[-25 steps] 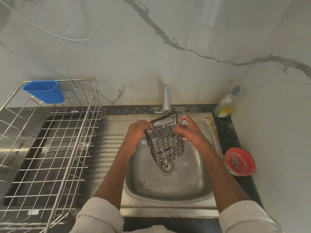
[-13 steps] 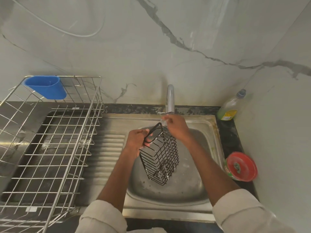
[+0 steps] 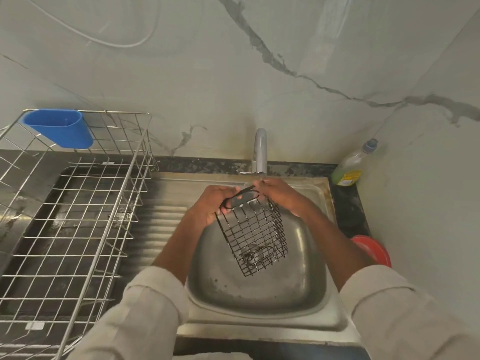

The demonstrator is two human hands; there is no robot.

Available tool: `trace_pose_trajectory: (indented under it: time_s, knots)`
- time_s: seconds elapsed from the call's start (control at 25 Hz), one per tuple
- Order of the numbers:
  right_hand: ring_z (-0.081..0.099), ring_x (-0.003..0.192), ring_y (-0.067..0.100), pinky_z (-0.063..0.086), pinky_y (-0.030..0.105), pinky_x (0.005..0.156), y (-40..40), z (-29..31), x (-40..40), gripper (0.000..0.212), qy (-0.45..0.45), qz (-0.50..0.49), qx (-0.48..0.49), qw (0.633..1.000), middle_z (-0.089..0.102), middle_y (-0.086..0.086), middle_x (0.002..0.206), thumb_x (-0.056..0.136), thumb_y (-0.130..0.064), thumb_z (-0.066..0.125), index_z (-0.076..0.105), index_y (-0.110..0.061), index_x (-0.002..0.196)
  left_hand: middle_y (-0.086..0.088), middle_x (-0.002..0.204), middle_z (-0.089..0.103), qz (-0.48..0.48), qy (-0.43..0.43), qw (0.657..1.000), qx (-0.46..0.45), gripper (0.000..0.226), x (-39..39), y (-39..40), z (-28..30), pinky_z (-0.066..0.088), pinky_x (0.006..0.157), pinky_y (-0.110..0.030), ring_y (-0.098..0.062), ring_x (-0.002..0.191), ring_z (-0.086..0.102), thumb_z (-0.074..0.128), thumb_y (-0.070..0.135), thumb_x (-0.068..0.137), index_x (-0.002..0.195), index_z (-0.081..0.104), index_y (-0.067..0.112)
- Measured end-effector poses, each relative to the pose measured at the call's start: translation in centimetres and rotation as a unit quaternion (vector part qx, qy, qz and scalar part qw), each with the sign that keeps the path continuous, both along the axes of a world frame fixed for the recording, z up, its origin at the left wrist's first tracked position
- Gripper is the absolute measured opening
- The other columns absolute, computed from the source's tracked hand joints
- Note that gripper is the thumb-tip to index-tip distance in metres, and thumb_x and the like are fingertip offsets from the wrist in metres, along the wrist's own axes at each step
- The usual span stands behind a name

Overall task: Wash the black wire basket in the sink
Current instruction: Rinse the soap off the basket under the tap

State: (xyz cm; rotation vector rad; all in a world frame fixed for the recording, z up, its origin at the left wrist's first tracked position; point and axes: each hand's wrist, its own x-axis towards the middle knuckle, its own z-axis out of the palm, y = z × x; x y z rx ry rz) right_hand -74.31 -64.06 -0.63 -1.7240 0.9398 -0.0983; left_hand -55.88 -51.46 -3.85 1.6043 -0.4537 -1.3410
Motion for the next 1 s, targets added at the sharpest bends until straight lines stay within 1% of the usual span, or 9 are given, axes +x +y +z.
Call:
trace_pose_trajectory:
  time_s: [0.08, 0.2, 0.32, 0.44, 0.52, 0.6, 0.76, 0.88, 1.0]
  knots:
    - [0.061, 0.077, 0.018, 0.044, 0.029, 0.076, -0.7, -0.5, -1.3, 0.036, -0.048, -0.098, 0.092, 0.990, 0.065, 0.010, 0.084, 0.106, -0.041, 0.054, 0.073, -0.011, 0.110, 0.002, 0.054, 0.059, -0.026, -0.016, 1.000, -0.005, 0.024, -0.2, -2.0, 0.5, 0.039, 0.040, -0.020, -0.009, 0.043, 0.044, 0.080, 0.027, 0.093, 0.098, 0.079, 0.003]
    - [0.049, 0.058, 0.016, 0.038, 0.030, 0.061, -1.4, -1.2, -2.0, 0.034, -0.082, -0.206, 0.158, 0.962, 0.053, 0.000, 0.061, 0.106, -0.034, 0.058, 0.068, -0.001, 0.108, 0.001, 0.062, 0.066, -0.036, -0.093, 0.995, -0.016, 0.021, -1.1, -4.8, 1.5, 0.048, 0.047, -0.017, -0.006, 0.046, 0.056, 0.077, 0.024, 0.097, 0.099, 0.077, 0.003]
    - [0.051, 0.061, 0.015, 0.042, 0.037, 0.070, -1.4, -1.4, -1.3, 0.021, -0.091, -0.226, 0.190, 0.951, 0.055, 0.000, 0.068, 0.105, -0.031, 0.060, 0.067, -0.012, 0.097, -0.006, 0.082, 0.073, 0.010, -0.110, 0.994, -0.019, 0.019, 0.0, -5.2, 0.8, 0.051, 0.056, -0.019, -0.005, 0.058, 0.065, 0.070, 0.021, 0.102, 0.106, 0.075, 0.002]
    - [0.051, 0.070, 0.017, 0.043, 0.040, 0.078, -0.9, -1.2, 0.8, 0.015, -0.074, -0.217, 0.188, 0.955, 0.057, 0.003, 0.078, 0.106, -0.022, 0.057, 0.068, -0.016, 0.098, -0.008, 0.097, 0.077, 0.082, -0.044, 0.996, -0.002, 0.014, 1.8, -3.0, -1.0, 0.051, 0.078, -0.032, -0.023, 0.087, 0.066, 0.071, 0.019, 0.099, 0.108, 0.075, 0.009]
    - [0.049, 0.072, 0.016, 0.043, 0.034, 0.072, -0.4, -1.0, 2.3, 0.014, -0.054, -0.210, 0.185, 0.959, 0.058, 0.004, 0.080, 0.105, -0.017, 0.057, 0.069, -0.014, 0.097, -0.005, 0.110, 0.078, 0.126, -0.031, 0.991, 0.013, 0.014, 2.5, -1.3, -2.0, 0.049, 0.098, -0.041, -0.029, 0.107, 0.069, 0.077, 0.018, 0.091, 0.105, 0.078, 0.017]
    - [0.049, 0.071, 0.015, 0.040, 0.031, 0.065, -0.1, -1.2, 3.3, 0.012, -0.042, -0.210, 0.184, 0.959, 0.060, 0.004, 0.082, 0.104, -0.018, 0.060, 0.068, -0.012, 0.098, -0.005, 0.116, 0.078, 0.161, -0.021, 0.987, 0.015, 0.018, 2.5, 0.0, -2.4, 0.045, 0.110, -0.047, -0.028, 0.116, 0.068, 0.078, 0.020, 0.088, 0.106, 0.078, 0.023]
    - [0.045, 0.060, 0.012, 0.037, 0.027, 0.055, -0.1, -1.8, 2.4, 0.015, -0.056, -0.261, 0.200, 0.943, 0.055, 0.000, 0.070, 0.105, -0.019, 0.059, 0.070, -0.010, 0.110, 0.001, 0.126, 0.070, 0.142, 0.006, 0.990, -0.018, 0.041, 0.2, 1.1, -2.2, 0.048, 0.105, -0.046, -0.019, 0.117, 0.062, 0.071, 0.036, 0.094, 0.133, 0.065, 0.026]
    - [0.042, 0.055, 0.011, 0.037, 0.027, 0.052, 0.4, -1.0, -0.3, 0.014, -0.078, -0.316, 0.212, 0.922, 0.052, -0.001, 0.066, 0.106, -0.023, 0.057, 0.069, -0.017, 0.103, -0.002, 0.126, 0.071, 0.095, -0.015, 0.994, -0.044, 0.052, -2.2, 0.5, -2.3, 0.054, 0.101, -0.044, -0.021, 0.119, 0.065, 0.073, 0.050, 0.089, 0.133, 0.065, 0.023]
    - [0.040, 0.054, 0.012, 0.035, 0.028, 0.052, 1.1, -0.3, -2.6, 0.019, -0.099, -0.359, 0.198, 0.907, 0.050, 0.001, 0.065, 0.107, -0.022, 0.056, 0.067, -0.016, 0.093, -0.003, 0.117, 0.076, 0.057, -0.040, 0.997, -0.039, 0.048, -4.3, -0.7, -1.8, 0.056, 0.093, -0.041, -0.022, 0.111, 0.072, 0.077, 0.044, 0.091, 0.128, 0.064, 0.017]
